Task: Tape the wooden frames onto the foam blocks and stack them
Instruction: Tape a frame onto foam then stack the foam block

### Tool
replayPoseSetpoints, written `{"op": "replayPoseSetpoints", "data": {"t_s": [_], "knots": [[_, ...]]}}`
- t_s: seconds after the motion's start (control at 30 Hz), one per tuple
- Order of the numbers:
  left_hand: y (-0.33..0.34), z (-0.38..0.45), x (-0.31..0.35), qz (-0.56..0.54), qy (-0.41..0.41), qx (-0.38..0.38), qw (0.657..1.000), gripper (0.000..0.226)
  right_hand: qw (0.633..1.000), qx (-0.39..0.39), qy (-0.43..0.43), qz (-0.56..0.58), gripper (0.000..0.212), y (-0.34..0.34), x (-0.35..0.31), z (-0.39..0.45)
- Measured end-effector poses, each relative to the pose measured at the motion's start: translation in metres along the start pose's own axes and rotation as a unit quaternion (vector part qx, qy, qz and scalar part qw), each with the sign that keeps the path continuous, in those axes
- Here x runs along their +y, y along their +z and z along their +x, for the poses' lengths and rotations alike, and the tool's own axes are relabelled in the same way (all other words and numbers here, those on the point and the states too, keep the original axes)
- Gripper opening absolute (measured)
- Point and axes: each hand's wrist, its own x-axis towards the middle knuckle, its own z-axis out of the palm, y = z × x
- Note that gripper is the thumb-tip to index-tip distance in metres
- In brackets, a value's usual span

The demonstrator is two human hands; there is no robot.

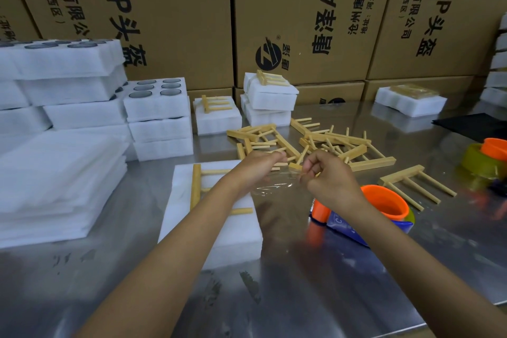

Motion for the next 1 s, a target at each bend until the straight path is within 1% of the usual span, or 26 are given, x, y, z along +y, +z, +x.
{"op": "replayPoseSetpoints", "data": {"t_s": [0.1, 0.2, 0.33, 0.43, 0.5, 0.57, 0.67, 0.73, 0.8, 0.87, 0.93, 0.97, 1.0], "knots": [[-0.004, -0.002, -0.004, -0.084, 0.05, 0.041, 0.994, 0.016, 1.0, -0.007, 0.007, 0.017, 0.019, -0.003, -0.001, 0.002], [-0.01, -0.011, 0.001, -0.144, 0.069, 0.083, 0.984, 0.008, 1.0, -0.011, 0.006, 0.024, 0.016, -0.006, -0.002, 0.004], [-0.035, -0.027, 0.016, -0.114, 0.114, 0.14, 0.977, 0.012, 1.0, -0.014, 0.003, 0.004, 0.018, -0.007, -0.002, 0.006], [-0.055, -0.042, 0.02, -0.064, 0.13, 0.128, 0.981, 0.016, 1.0, -0.016, 0.002, 0.004, 0.018, -0.006, -0.004, 0.005], [-0.064, -0.053, 0.018, -0.054, 0.134, 0.114, 0.983, 0.023, 1.0, -0.017, 0.002, 0.007, 0.019, -0.004, -0.006, 0.005], [-0.075, -0.063, 0.013, -0.056, 0.129, 0.125, 0.982, 0.026, 1.0, -0.016, 0.001, 0.008, 0.02, -0.003, -0.009, 0.005], [-0.098, -0.077, 0.002, -0.055, 0.109, 0.186, 0.975, 0.024, 1.0, -0.008, -0.008, 0.009, 0.018, 0.0, -0.01, 0.003], [-0.114, -0.086, -0.012, -0.009, 0.089, 0.259, 0.962, 0.022, 1.0, 0.002, -0.022, -0.02, 0.017, 0.003, -0.01, 0.003], [-0.126, -0.095, -0.028, 0.052, 0.049, 0.323, 0.944, 0.021, 0.996, 0.01, -0.027, -0.08, 0.018, 0.007, -0.01, 0.003], [-0.132, -0.101, -0.044, 0.084, -0.013, 0.329, 0.941, 0.026, 0.989, 0.021, -0.03, -0.143, 0.022, 0.013, -0.011, 0.002], [-0.132, -0.104, -0.059, 0.085, -0.09, 0.313, 0.942, 0.028, 0.981, 0.037, -0.045, -0.188, 0.023, 0.02, -0.012, 0.0], [-0.13, -0.105, -0.066, 0.083, -0.121, 0.295, 0.944, 0.043, 0.977, 0.041, -0.052, -0.201, 0.024, 0.023, -0.013, -0.001], [-0.129, -0.106, -0.073, 0.079, -0.141, 0.274, 0.948, 0.064, 0.975, 0.043, -0.056, -0.211, 0.024, 0.026, -0.014, -0.003]]}}
